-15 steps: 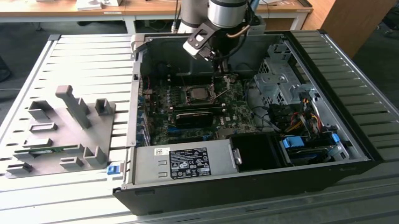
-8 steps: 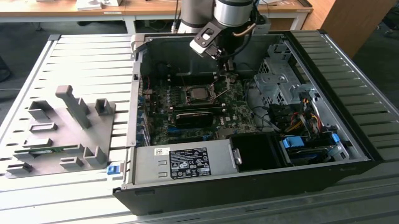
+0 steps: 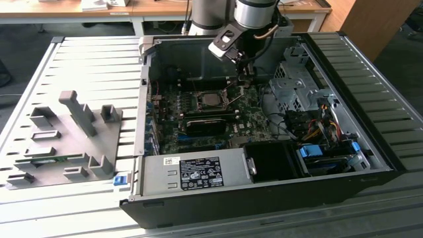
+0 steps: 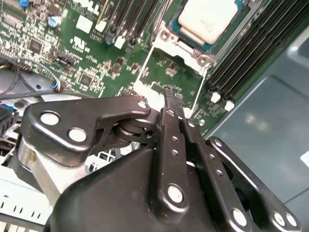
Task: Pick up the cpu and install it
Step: 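Close the cpu cover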
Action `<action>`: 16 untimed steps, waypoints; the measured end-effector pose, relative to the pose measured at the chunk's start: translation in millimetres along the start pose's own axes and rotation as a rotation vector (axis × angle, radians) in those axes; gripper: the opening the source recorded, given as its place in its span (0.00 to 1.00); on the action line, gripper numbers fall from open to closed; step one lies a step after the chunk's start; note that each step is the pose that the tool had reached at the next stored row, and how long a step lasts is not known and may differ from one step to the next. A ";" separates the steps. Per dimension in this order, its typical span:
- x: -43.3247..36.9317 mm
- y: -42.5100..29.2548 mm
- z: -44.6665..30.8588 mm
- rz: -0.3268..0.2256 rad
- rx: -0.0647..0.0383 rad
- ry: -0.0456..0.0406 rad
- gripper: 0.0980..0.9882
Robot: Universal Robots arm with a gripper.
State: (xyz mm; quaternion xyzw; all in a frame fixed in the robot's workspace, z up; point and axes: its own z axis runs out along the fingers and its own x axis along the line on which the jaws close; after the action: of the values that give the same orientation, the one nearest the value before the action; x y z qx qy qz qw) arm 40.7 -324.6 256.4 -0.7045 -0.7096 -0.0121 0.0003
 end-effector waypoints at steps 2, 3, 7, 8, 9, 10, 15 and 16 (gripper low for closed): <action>0.0 3.5 0.3 0.000 0.000 0.0002 0.01; 0.1 5.1 0.4 0.000 0.000 0.0000 0.01; 0.8 11.1 0.8 0.000 0.000 -0.0003 0.01; 1.0 12.9 0.9 0.000 0.000 -0.0003 0.01; 1.2 14.4 1.1 0.000 0.000 -0.0002 0.01; 1.2 15.4 1.3 0.000 0.000 0.0000 0.01; 1.8 21.0 1.8 0.000 0.000 -0.0002 0.01; 1.8 22.3 2.0 0.000 0.000 -0.0003 0.01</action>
State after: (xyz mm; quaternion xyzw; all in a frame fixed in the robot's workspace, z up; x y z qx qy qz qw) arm 63.0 -322.6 254.9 -0.7045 -0.7096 -0.0119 0.0003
